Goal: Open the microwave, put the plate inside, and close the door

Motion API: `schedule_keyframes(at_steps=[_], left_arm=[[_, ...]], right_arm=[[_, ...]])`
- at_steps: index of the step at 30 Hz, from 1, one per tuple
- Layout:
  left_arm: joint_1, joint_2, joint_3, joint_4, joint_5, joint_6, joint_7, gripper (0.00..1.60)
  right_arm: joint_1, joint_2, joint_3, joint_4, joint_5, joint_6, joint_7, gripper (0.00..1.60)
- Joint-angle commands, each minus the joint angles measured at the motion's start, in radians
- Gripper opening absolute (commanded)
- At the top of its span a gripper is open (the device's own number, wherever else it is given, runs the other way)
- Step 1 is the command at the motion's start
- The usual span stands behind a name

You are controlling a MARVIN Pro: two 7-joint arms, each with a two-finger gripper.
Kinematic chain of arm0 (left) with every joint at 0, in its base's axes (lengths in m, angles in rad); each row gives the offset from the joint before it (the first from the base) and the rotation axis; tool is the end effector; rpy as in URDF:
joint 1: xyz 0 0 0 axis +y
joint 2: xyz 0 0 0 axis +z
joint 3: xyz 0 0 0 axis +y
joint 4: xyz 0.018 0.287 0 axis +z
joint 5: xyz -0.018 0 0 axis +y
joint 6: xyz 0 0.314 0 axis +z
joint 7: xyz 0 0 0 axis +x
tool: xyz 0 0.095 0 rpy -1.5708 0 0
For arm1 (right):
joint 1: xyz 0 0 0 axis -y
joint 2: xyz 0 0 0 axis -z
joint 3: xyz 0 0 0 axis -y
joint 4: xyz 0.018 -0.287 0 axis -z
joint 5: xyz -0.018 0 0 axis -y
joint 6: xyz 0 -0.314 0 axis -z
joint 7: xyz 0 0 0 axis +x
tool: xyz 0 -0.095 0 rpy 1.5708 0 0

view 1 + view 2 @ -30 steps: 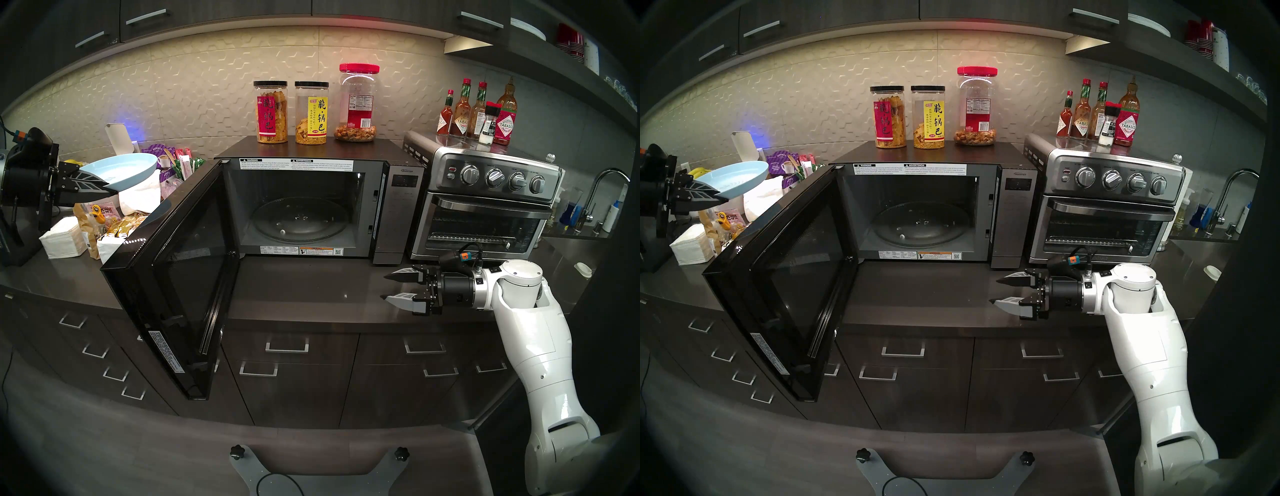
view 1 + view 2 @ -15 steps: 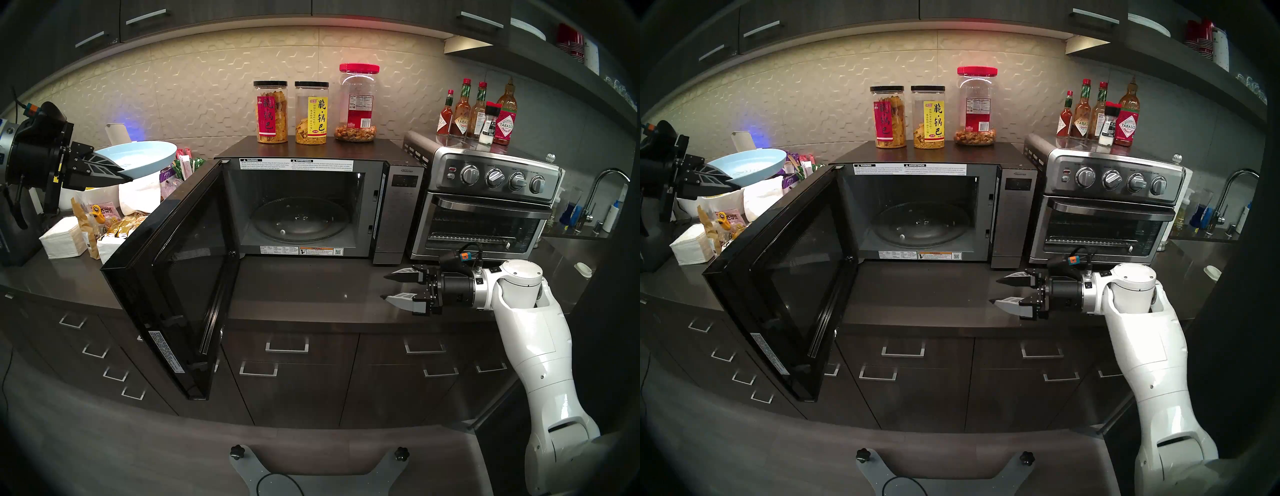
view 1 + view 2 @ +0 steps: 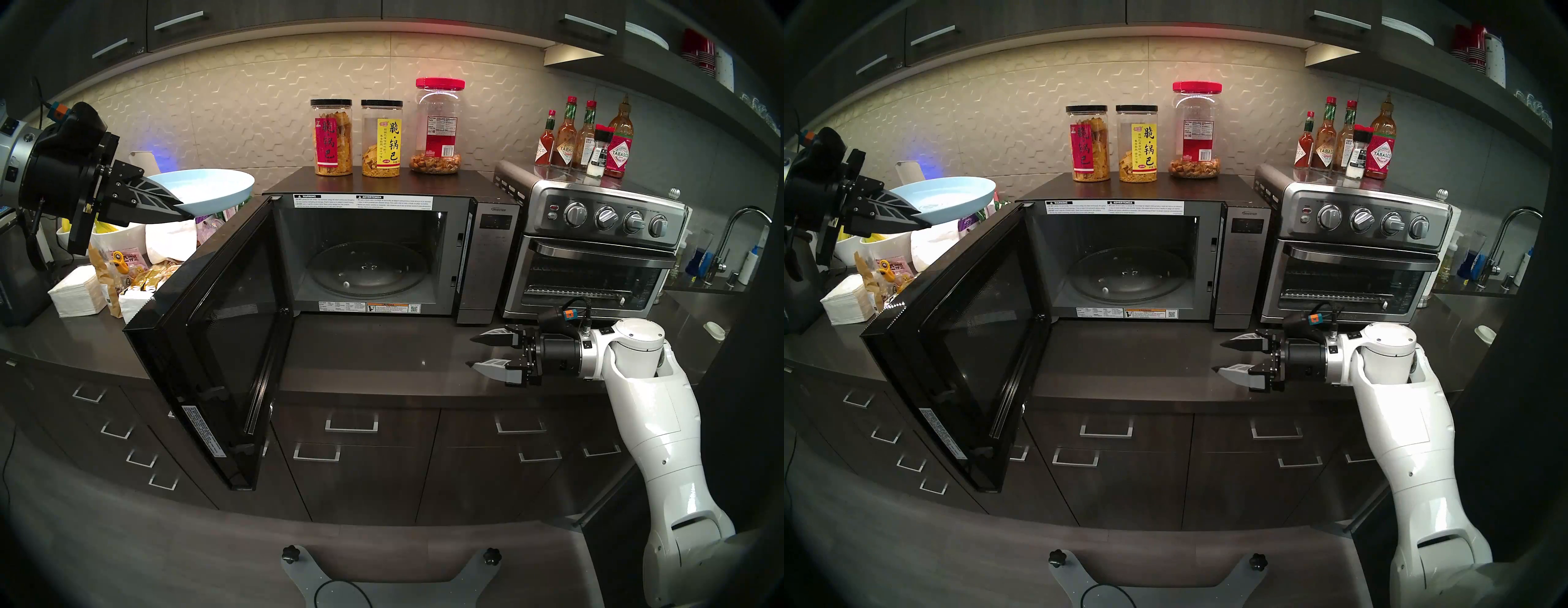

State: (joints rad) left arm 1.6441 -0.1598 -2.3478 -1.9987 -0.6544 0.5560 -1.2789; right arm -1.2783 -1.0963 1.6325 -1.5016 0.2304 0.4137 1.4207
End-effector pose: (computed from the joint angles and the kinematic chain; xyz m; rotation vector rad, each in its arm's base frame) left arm 0.2903 0.1478 0.1198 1.9831 -1.8435 1.4776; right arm 0.4237 -0.0789 -0.1960 -1.6622 -1.0845 -1.2088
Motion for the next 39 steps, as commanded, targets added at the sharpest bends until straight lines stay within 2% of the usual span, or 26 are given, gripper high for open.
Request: schedule_keyframes(at_steps=[1,6,9,16,27,28,32,34,39], left_arm=[[-0.090,0.031,0.019,-0.002,-0.039,0.003,0.000,0.00],[-0.122,0.037,0.083,-0.014,-0.074,-0.007,0.009,0.00],[-0.148,0.041,0.141,-0.029,-0.099,-0.020,0.037,0.00],[-0.207,0.046,0.223,-0.051,-0.135,-0.036,0.080,0.00],[-0.293,0.051,0.301,-0.076,-0.171,-0.040,0.108,0.00],[-0.313,0.052,0.333,-0.090,-0.186,-0.043,0.119,0.00],[-0.339,0.054,0.392,-0.104,-0.206,-0.061,0.144,0.00],[-0.342,0.054,0.402,-0.110,-0.209,-0.063,0.151,0.00],[-0.382,0.056,0.472,-0.132,-0.238,-0.087,0.193,0.00]], right_arm=[[0.014,0.002,0.002,-0.010,0.008,0.001,0.011,1.60],[0.014,0.002,0.002,-0.010,0.008,0.001,0.012,1.60],[0.014,0.002,0.002,-0.010,0.008,0.001,0.012,1.60],[0.014,0.002,0.002,-0.010,0.008,0.001,0.011,1.60],[0.014,0.002,0.002,-0.010,0.007,0.001,0.011,1.60],[0.014,0.002,0.002,-0.010,0.007,0.001,0.011,1.60],[0.014,0.002,0.002,-0.010,0.008,0.001,0.011,1.60],[0.014,0.002,0.002,-0.010,0.008,0.001,0.011,1.60],[0.014,0.002,0.002,-0.010,0.007,0.001,0.011,1.60]])
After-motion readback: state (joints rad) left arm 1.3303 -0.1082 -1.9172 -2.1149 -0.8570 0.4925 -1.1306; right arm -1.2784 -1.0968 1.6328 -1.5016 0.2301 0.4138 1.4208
